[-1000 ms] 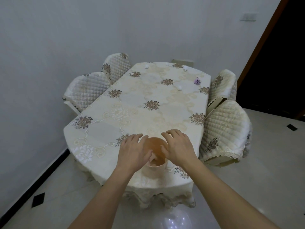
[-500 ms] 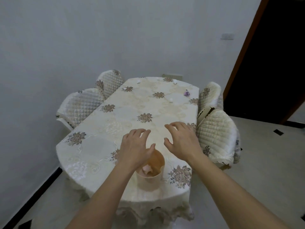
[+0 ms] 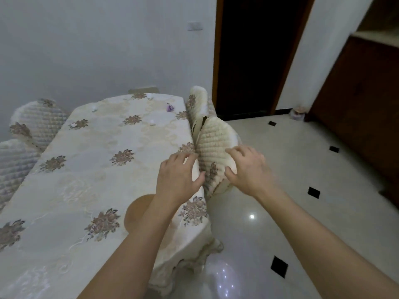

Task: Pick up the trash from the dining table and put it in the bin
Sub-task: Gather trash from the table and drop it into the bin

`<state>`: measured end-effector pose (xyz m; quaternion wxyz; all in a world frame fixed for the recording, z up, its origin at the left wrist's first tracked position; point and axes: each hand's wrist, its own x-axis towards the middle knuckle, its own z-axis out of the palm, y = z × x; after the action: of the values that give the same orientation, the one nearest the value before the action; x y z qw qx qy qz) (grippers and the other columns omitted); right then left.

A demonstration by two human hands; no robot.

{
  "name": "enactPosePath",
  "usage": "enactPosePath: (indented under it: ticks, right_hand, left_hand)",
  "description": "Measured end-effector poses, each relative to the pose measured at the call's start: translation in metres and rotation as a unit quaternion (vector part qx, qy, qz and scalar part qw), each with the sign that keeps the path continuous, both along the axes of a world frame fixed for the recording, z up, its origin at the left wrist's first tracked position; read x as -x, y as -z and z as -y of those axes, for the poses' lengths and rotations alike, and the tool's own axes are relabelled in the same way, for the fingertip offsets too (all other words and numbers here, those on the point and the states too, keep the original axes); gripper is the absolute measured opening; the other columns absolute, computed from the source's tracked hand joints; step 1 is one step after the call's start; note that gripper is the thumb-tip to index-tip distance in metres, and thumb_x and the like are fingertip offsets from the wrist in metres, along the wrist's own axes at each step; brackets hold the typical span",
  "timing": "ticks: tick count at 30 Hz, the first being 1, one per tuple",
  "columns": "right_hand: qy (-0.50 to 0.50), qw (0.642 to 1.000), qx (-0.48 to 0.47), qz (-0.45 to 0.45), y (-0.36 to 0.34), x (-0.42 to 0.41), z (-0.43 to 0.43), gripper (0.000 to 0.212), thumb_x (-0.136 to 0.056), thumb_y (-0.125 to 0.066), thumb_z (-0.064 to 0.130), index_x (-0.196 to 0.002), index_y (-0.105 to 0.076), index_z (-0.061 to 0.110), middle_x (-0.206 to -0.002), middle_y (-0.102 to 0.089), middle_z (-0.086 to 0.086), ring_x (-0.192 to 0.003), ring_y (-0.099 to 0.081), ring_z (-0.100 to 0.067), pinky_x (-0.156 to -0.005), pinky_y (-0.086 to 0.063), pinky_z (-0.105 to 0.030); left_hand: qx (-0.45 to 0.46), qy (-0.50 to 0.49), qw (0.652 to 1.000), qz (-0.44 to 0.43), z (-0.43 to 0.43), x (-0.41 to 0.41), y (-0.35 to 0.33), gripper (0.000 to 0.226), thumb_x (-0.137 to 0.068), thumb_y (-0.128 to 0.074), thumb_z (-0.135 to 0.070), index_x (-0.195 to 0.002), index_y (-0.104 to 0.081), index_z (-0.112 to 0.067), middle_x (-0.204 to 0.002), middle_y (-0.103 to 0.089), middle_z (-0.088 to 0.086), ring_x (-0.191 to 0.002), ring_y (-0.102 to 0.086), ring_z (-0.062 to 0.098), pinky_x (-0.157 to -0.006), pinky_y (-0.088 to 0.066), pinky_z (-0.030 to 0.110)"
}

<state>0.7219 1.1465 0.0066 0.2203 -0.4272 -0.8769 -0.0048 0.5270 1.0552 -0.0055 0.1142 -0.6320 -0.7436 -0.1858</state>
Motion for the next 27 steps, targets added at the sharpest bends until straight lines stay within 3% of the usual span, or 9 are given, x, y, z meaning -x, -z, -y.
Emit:
enactPosePath:
  ticks: [11,19,27]
  right_hand:
    - [0.159,0.987,0.031,0.007,0.006,-0.093,-0.002,0.046,-0.086,-0.058,0.036,-0.128,-0.059,0.018,-0.121,-0.062,-0.006,-0.113,-0.054,-0.027,-0.092,-0.044,-0.041]
    - [0.187,0.98,0.066,-0.001,0.034,-0.112,-0.046,0.047,-0.085,-0.06,0.036,-0.128,-0.059,0.018,-0.123,-0.061,-0.005,-0.114,-0.053,-0.026,-0.091,-0.044,-0.04]
    - [0.16,0.984,0.074,-0.008,0.043,-0.13,-0.172,0.045,-0.087,-0.058,0.035,-0.129,-0.058,0.017,-0.124,-0.06,-0.005,-0.115,-0.052,-0.026,-0.093,-0.042,-0.041]
  left_hand:
    - [-0.01,0.15,0.988,0.019,-0.06,-0.072,0.023,0.049,-0.081,-0.057,-0.047,-0.12,-0.064,-0.018,-0.115,-0.068,0.004,-0.104,-0.061,0.027,-0.081,-0.05,0.042]
    - [0.013,0.182,0.983,0.009,-0.119,-0.096,0.034,0.051,-0.083,-0.05,-0.052,-0.12,-0.061,-0.02,-0.118,-0.066,0.001,-0.108,-0.059,0.025,-0.079,-0.047,0.039]
    - [0.019,0.156,0.988,0.005,-0.233,-0.111,0.037,0.05,-0.084,-0.055,-0.047,-0.124,-0.062,-0.017,-0.119,-0.066,0.004,-0.11,-0.058,0.027,-0.084,-0.049,0.041]
